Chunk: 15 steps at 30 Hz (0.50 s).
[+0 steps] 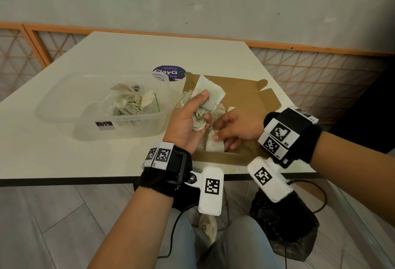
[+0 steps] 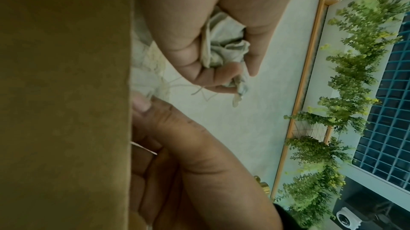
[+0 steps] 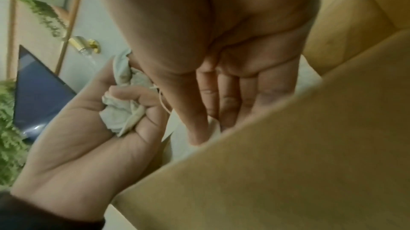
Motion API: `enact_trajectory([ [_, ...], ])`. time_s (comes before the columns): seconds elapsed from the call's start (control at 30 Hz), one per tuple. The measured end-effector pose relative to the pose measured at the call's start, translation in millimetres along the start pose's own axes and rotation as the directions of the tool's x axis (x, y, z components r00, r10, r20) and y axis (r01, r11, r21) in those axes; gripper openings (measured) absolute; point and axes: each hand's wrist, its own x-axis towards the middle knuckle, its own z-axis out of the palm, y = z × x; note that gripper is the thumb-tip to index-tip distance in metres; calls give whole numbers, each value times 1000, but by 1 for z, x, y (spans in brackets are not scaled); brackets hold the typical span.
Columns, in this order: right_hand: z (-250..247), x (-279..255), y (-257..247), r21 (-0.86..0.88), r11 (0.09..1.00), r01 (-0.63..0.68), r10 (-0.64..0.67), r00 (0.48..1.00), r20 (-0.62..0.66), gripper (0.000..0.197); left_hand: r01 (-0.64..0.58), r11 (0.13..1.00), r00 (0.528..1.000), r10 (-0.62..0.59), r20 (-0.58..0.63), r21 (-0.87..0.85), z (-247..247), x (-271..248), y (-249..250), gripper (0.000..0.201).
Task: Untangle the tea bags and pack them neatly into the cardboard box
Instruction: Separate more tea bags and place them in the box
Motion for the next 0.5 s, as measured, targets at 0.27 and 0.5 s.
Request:
enact_trajectory([
  [0.27,4,-26,-3,-363,901,237,-287,954,-91,12,-11,1000,999,11,30,-13,2,-1,1,11],
  [0.5,11,-23,10,-85,953,291,-304,919,-252,17,-27,996,999,25,20,81,1,-2,-1,6],
])
